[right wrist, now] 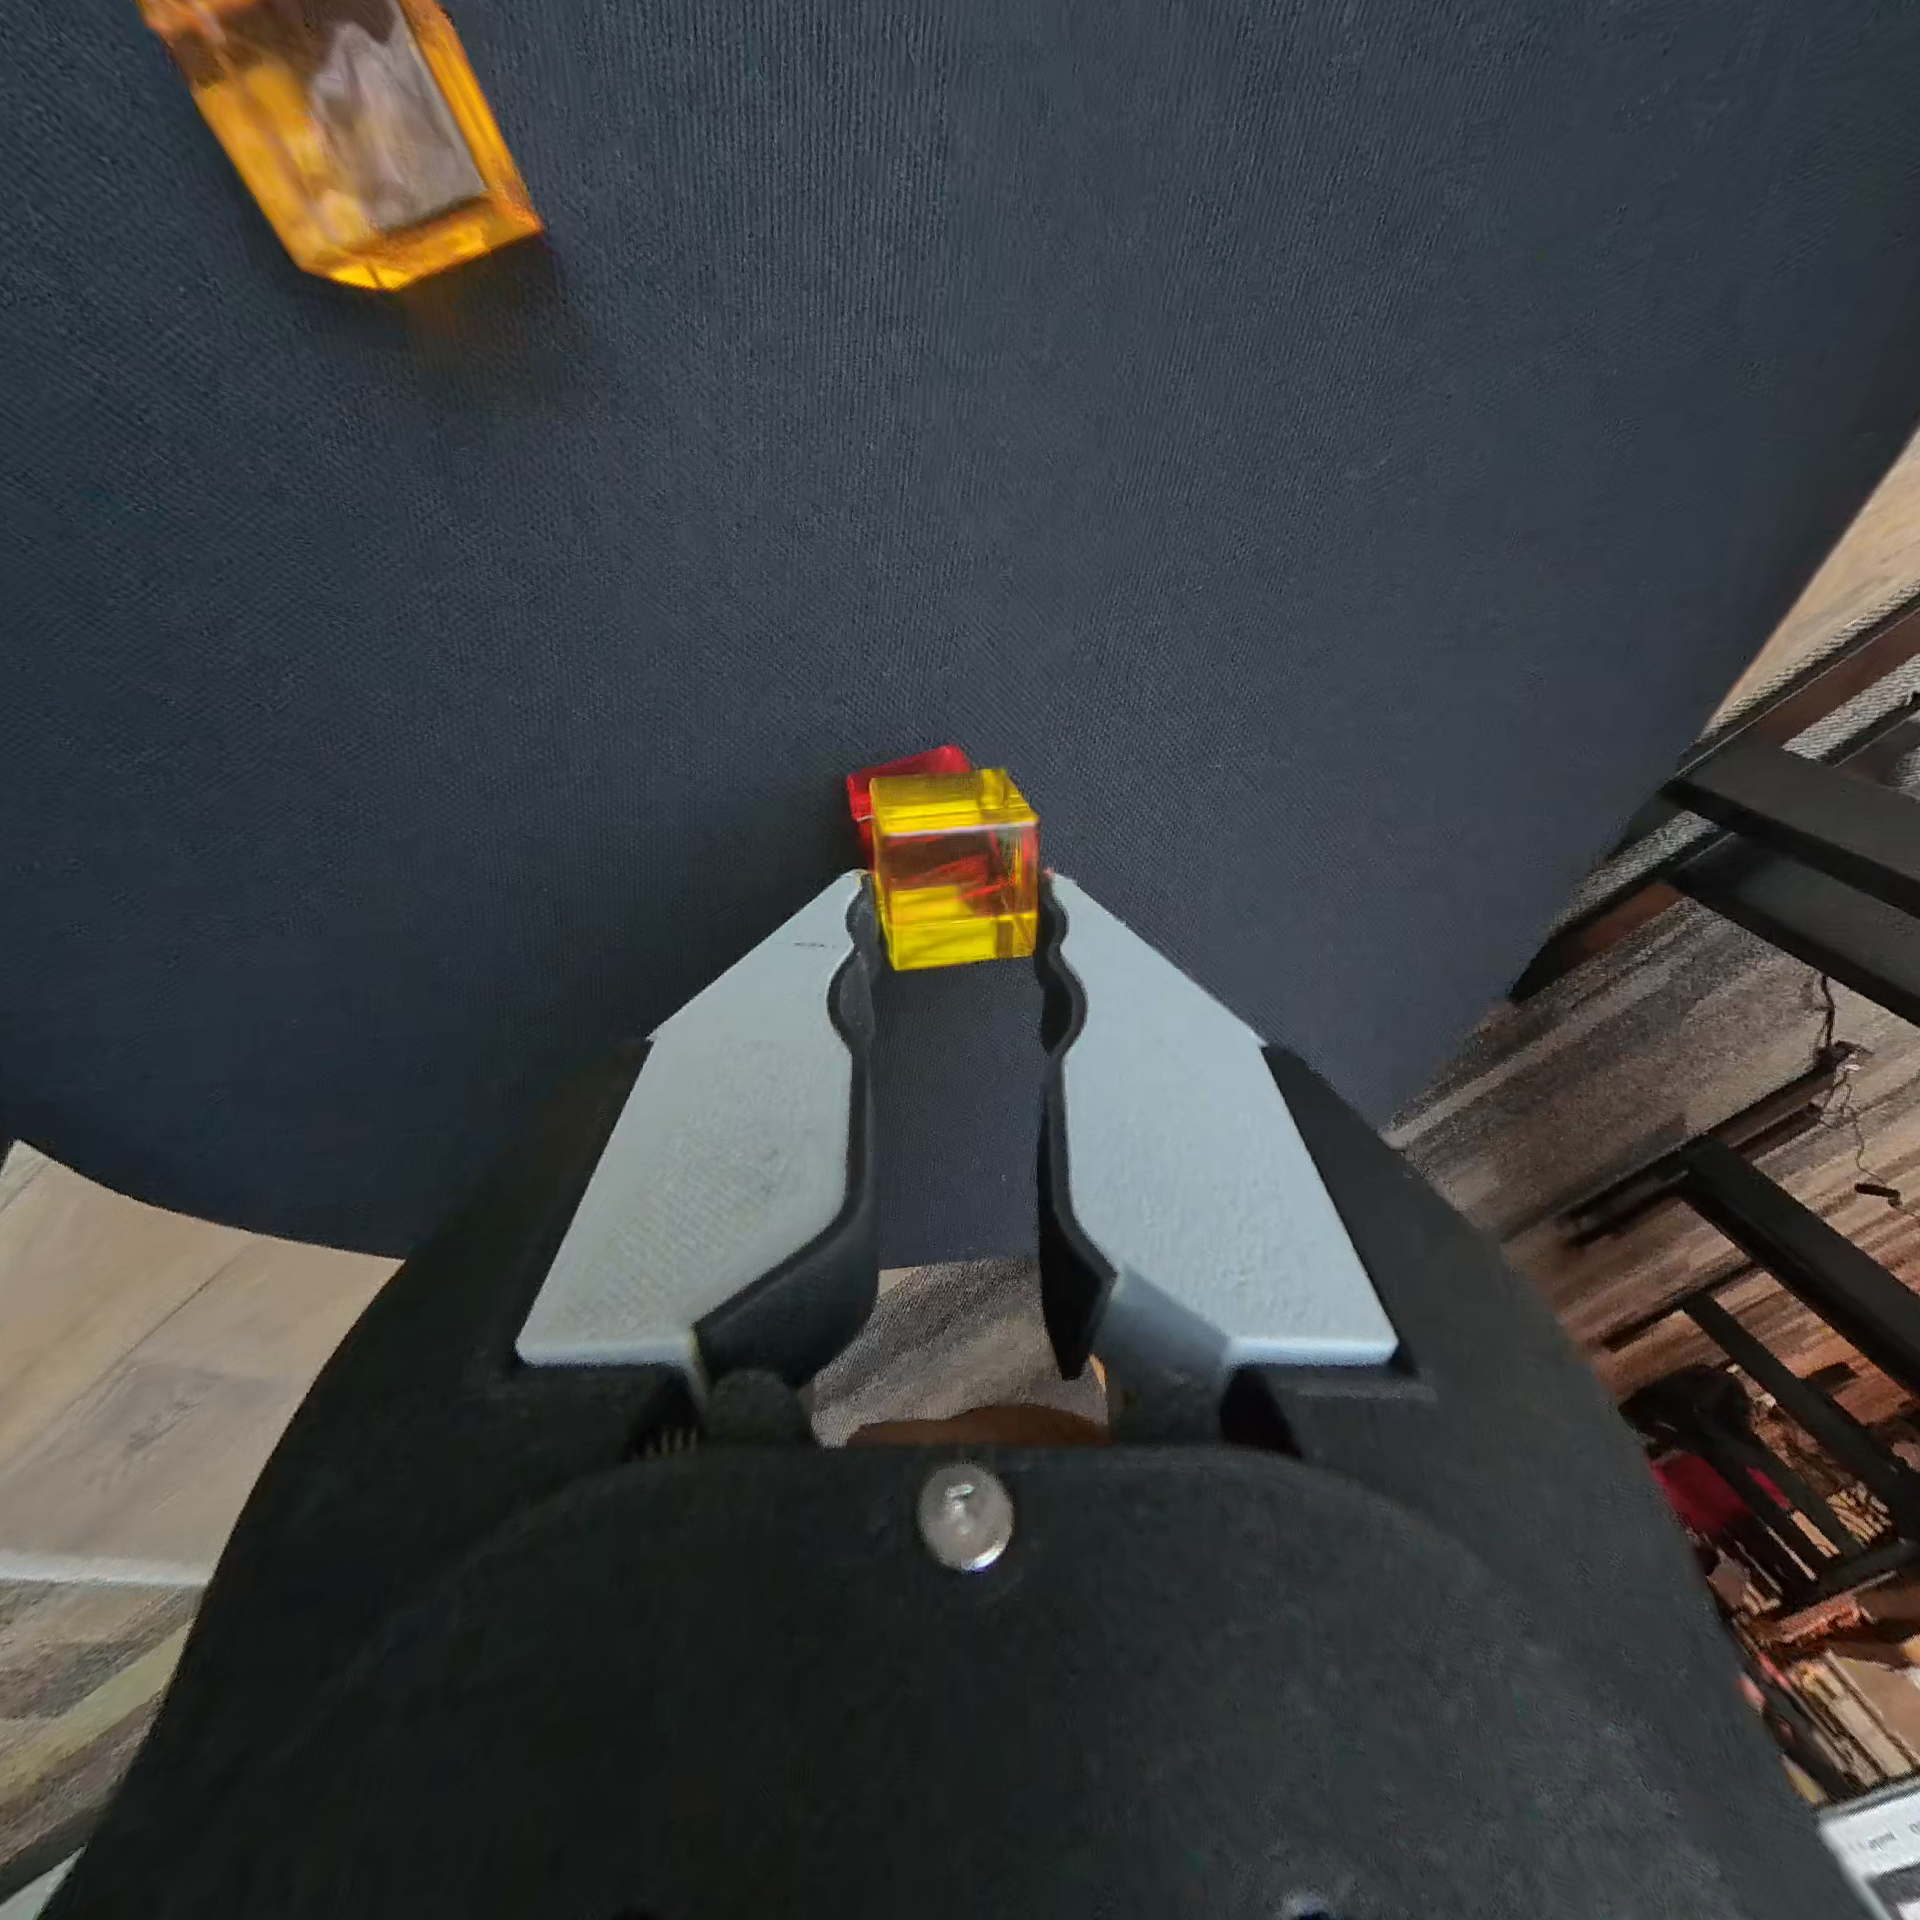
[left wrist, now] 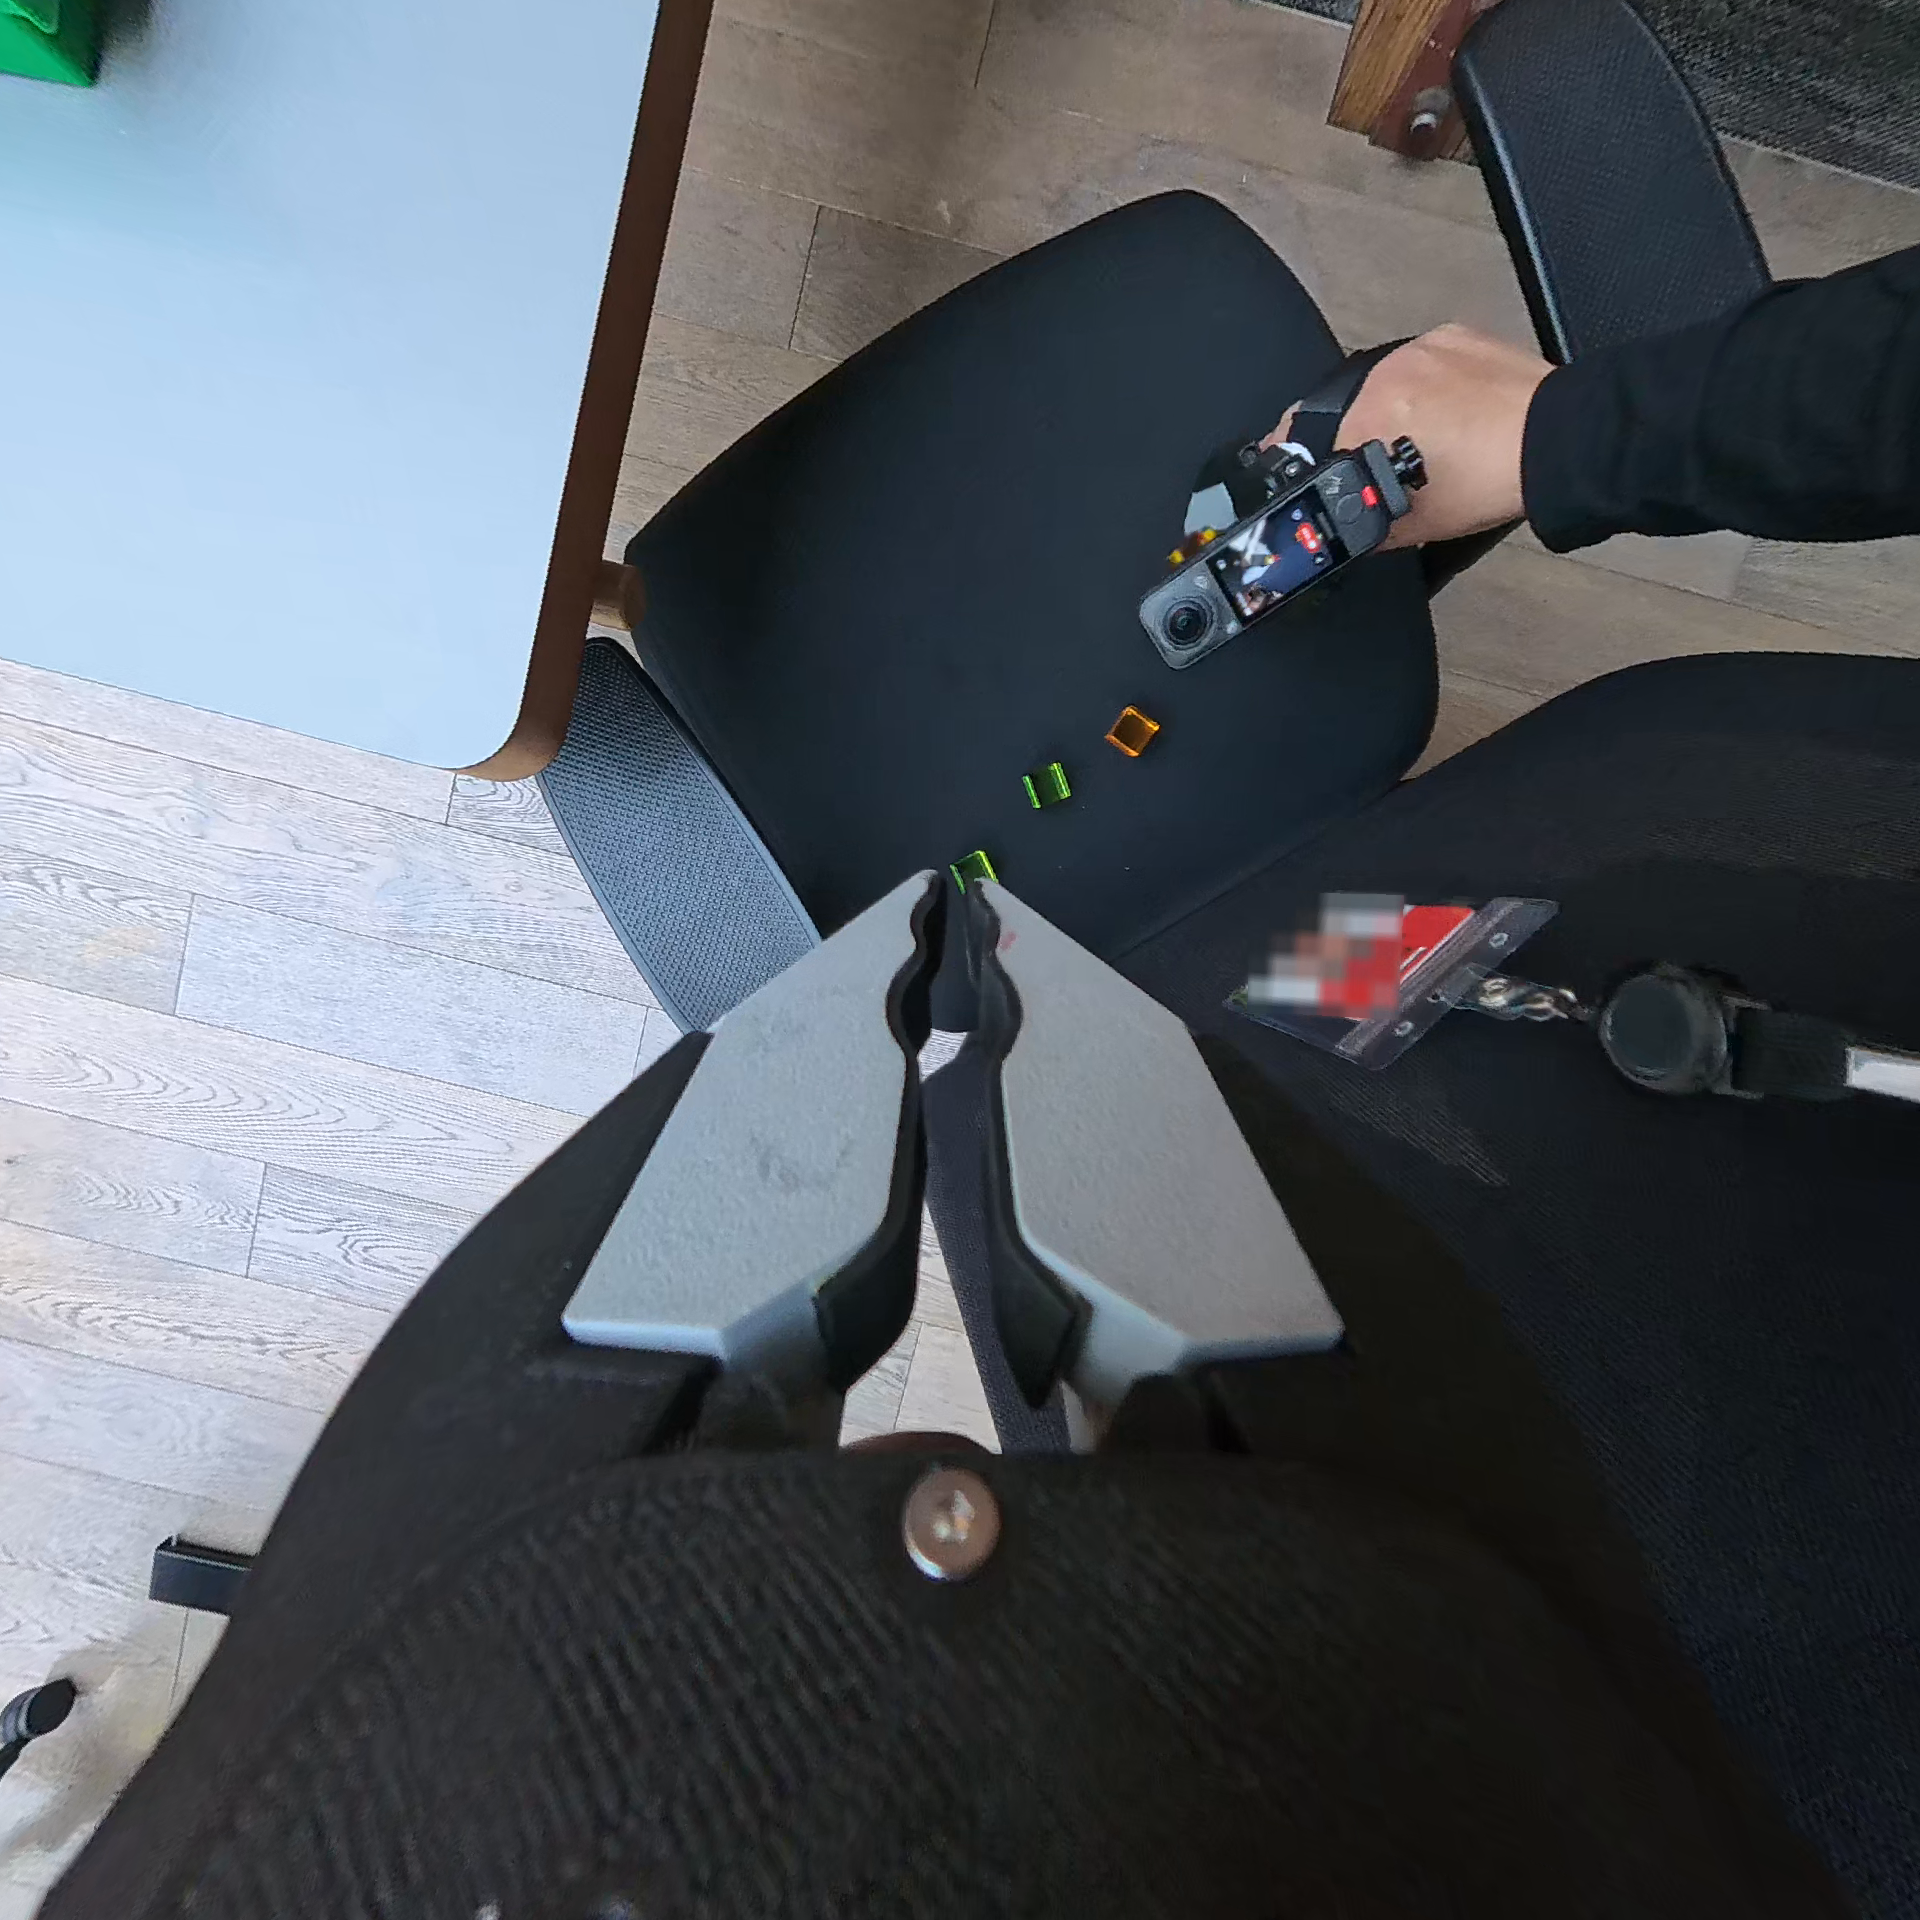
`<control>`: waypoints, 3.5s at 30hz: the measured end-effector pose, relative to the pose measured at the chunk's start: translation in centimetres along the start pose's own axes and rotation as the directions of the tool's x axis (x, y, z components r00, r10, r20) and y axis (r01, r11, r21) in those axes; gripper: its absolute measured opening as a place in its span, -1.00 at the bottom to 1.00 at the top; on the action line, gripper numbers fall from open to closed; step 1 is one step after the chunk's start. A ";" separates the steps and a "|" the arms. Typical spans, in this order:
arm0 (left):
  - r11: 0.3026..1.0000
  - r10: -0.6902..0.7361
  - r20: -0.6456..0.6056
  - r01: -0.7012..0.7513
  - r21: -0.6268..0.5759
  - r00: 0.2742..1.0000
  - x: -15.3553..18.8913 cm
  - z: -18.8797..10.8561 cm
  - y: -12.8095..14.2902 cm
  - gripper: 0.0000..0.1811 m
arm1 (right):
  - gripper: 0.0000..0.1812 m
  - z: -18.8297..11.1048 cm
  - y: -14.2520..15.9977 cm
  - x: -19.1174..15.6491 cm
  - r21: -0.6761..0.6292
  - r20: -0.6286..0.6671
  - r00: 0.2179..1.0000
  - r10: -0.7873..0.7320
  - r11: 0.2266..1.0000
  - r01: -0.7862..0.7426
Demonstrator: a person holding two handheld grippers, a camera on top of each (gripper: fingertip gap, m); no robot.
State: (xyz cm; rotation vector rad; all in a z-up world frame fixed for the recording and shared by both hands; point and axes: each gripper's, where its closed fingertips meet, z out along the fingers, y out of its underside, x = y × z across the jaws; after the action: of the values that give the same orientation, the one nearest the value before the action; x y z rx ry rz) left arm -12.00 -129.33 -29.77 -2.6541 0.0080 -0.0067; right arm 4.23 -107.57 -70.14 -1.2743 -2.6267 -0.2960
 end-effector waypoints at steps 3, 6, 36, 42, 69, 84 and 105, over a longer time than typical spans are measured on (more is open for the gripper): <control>1.000 0.001 0.000 -0.001 -0.001 1.000 0.0 0.0 0.0 -1.00 | -0.67 1.0 0.7 0.0 -0.052 0.011 1.000 0.015 0.999 -0.014; 1.000 -0.003 -0.004 0.003 0.003 1.000 0.0 0.0 -0.1 -1.00 | -0.68 1.6 0.5 0.0 -0.051 0.011 1.000 0.003 0.999 -0.002; 1.000 -0.001 0.001 0.001 -0.015 1.000 -0.1 0.2 0.2 -1.00 | -0.42 -1.1 -4.4 -3.8 0.143 0.243 0.831 0.501 0.829 -0.541; 1.000 0.002 0.000 -0.002 -0.024 1.000 0.0 0.3 0.5 -1.00 | -0.44 -0.7 -3.0 -4.1 0.100 0.298 0.728 0.618 0.738 -0.667; 0.998 0.022 0.000 -0.022 -0.057 1.000 0.3 0.8 1.0 -1.00 | -0.71 2.4 -9.4 -1.5 0.179 0.196 0.924 0.330 0.914 -0.364; 0.999 0.014 0.002 -0.014 -0.047 1.000 0.0 0.6 0.7 -1.00 | -0.71 -3.2 -4.8 0.4 0.213 0.240 0.926 0.291 0.915 -0.343; 0.999 0.008 0.008 -0.008 -0.050 1.000 -0.2 0.6 1.0 -1.00 | -0.68 1.8 -5.0 -1.2 0.175 0.178 0.967 0.184 0.961 -0.215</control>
State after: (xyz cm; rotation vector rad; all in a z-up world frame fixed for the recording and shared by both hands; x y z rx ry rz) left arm -12.18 -129.88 -30.77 -2.7038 0.0160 0.0065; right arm 0.86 -111.07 -72.63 -1.5363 -2.5480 0.0963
